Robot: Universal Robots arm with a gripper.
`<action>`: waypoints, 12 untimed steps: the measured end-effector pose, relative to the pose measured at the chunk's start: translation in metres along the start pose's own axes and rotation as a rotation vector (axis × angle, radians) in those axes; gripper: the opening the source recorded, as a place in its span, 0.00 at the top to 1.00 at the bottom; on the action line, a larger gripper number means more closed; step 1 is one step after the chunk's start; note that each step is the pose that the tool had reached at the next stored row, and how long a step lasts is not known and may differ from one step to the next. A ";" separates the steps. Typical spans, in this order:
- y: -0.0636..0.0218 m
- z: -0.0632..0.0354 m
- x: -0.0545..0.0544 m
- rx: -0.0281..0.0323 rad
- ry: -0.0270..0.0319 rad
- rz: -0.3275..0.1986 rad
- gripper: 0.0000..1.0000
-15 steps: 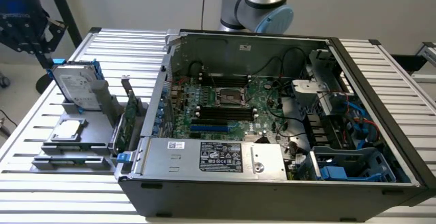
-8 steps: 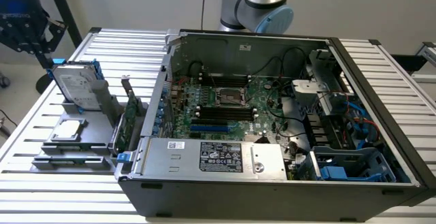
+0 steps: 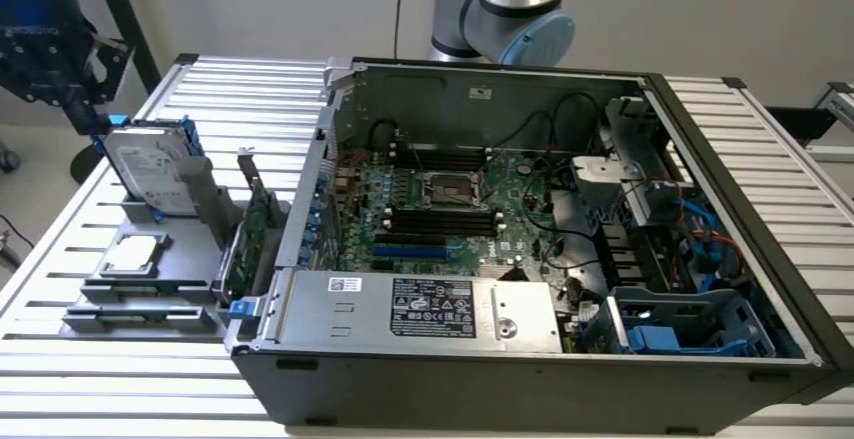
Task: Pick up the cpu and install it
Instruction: 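Pick up the cpu and move it towards the insertion slot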
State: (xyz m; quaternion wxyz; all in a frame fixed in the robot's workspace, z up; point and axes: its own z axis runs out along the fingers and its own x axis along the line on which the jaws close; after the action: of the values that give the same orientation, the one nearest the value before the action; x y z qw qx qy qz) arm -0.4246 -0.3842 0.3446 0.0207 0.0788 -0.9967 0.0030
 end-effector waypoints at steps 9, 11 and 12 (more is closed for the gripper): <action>-0.0013 0.0076 0.000 0.0000 -0.0033 0.016 0.41; -0.0020 0.0110 0.000 0.0003 -0.0092 0.032 0.35; -0.0024 0.0126 0.000 0.0004 -0.0120 0.040 0.35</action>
State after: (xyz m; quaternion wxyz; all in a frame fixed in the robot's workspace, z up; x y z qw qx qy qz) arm -0.4246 -0.3866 0.3321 0.0146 0.0587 -0.9982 0.0031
